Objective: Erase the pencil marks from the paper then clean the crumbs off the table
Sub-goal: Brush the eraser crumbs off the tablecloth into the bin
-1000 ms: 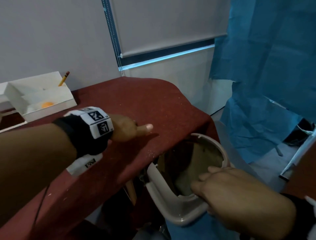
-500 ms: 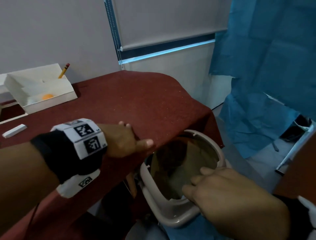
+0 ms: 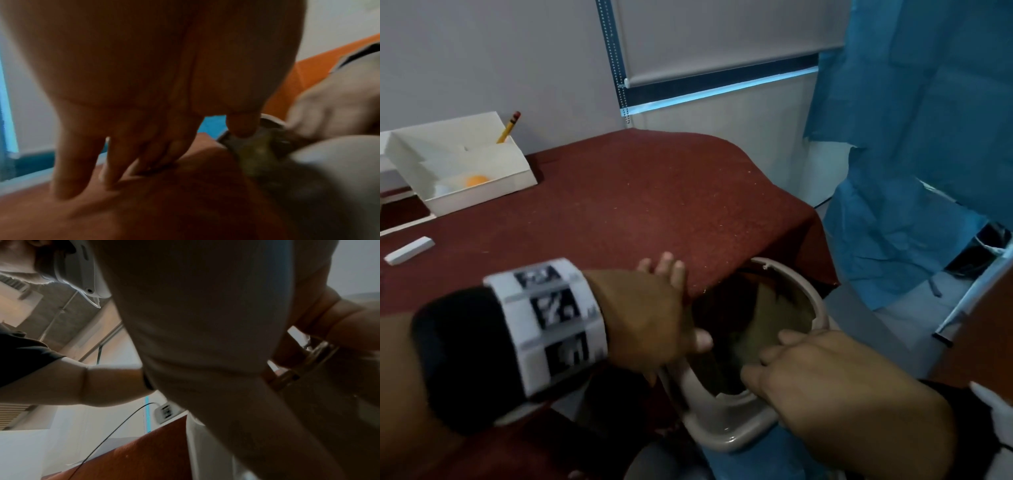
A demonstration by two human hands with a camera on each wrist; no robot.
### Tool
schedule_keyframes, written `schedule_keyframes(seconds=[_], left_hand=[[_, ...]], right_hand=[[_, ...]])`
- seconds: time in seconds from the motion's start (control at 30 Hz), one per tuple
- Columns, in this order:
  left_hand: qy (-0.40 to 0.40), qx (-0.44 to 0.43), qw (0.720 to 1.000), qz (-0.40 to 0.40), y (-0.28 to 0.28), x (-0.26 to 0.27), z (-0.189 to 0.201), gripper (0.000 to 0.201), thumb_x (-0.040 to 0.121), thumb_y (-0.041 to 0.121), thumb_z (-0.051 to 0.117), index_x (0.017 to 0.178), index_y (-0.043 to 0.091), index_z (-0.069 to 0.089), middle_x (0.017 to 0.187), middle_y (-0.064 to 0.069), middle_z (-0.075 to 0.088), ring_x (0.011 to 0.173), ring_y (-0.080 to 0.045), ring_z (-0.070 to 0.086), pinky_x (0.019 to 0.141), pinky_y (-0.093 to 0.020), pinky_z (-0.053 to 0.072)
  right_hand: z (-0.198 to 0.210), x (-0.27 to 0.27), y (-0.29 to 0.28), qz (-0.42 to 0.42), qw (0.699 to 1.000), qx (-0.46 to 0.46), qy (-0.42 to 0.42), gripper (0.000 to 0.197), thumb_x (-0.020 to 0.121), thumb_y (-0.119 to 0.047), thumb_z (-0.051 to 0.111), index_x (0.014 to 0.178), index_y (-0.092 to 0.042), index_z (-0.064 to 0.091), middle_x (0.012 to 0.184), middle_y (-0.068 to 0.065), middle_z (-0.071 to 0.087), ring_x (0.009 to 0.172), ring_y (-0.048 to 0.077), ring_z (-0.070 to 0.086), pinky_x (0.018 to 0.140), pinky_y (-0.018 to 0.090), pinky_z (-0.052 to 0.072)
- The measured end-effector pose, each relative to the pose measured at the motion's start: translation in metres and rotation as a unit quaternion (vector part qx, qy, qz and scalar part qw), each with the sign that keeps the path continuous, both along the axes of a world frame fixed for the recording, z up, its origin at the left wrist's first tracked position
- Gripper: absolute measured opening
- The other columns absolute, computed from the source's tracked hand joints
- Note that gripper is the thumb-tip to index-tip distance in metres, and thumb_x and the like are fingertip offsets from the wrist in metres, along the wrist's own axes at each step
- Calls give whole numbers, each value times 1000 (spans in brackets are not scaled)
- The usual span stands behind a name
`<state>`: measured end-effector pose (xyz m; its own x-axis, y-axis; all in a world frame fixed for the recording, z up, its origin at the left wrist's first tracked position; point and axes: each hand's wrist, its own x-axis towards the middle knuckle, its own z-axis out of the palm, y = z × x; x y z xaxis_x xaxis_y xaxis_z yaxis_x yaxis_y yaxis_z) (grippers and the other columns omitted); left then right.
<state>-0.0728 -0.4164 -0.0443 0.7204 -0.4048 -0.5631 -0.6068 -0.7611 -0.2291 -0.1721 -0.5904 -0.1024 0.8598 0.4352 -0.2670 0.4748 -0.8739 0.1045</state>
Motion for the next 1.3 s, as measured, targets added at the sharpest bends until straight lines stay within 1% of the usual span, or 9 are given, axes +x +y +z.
schedule_keyframes(seconds=[0.1,0.3,0.37,0.47,0.63,0.8,0.97,1.13,1.3], left_hand=[[58,-78,992,-85,-7,-24,9,63,98,59,25,150,23,34,163,-5,13,149,-20,14,122,-41,14],[-58,-47,994,-81,-15,-12,-8,77,99,59,30,157,20,-3,162,-3,-18,151,-23,-6,120,-45,9],[-13,9,996,-87,-14,-20,-6,62,99,57,31,149,20,34,164,-9,8,149,-24,12,118,-44,17],[-19,-88,991,-104,-13,-19,25,45,97,60,33,101,26,63,104,5,65,102,-11,61,97,-37,47],[-58,-92,987,-118,-19,2,11,73,96,63,30,156,28,7,163,6,-12,151,-20,-4,119,-47,9],[-19,-210,961,-180,-21,-12,5,39,97,52,38,113,26,63,111,5,67,104,-17,62,93,-35,50],[-78,-104,985,-113,-20,18,6,74,97,59,37,157,24,12,165,3,3,149,-18,16,120,-43,20],[32,-252,952,-172,-19,-3,6,36,97,49,44,108,25,68,103,7,69,91,-7,65,89,-31,51],[19,-282,952,-121,-14,26,19,32,95,48,53,124,40,63,129,21,60,113,0,58,101,-28,45]], right_hand=[[-2,2,-1,-5,1000,3,-4,24,98,-24,45,121,-27,48,113,0,56,105,24,49,70,36,30],[-1,2,1,-8,1000,5,-2,24,97,-23,48,121,-27,47,116,-1,55,107,23,48,73,35,34],[0,1,1,-7,1000,8,-1,24,98,-22,45,121,-27,47,116,0,56,107,24,49,72,35,33],[-3,1,0,-3,1000,8,-14,25,98,-19,42,122,-24,49,115,2,56,106,25,49,71,36,31],[-1,4,1,-5,1000,-2,-12,27,99,-16,43,125,-22,48,119,5,57,108,27,49,70,37,30],[0,5,-3,13,998,10,-58,26,93,-15,38,105,-23,60,98,2,63,91,25,58,65,33,28],[-4,8,-3,7,1000,2,-21,31,99,-14,41,128,-20,48,120,7,57,110,29,49,75,37,31],[-7,11,-9,18,998,-5,-53,27,94,-15,38,110,-22,59,102,5,63,91,28,56,68,37,36],[-15,12,-15,-6,999,29,-35,27,76,-22,41,81,-29,67,72,-6,64,65,19,61,58,49,52]])
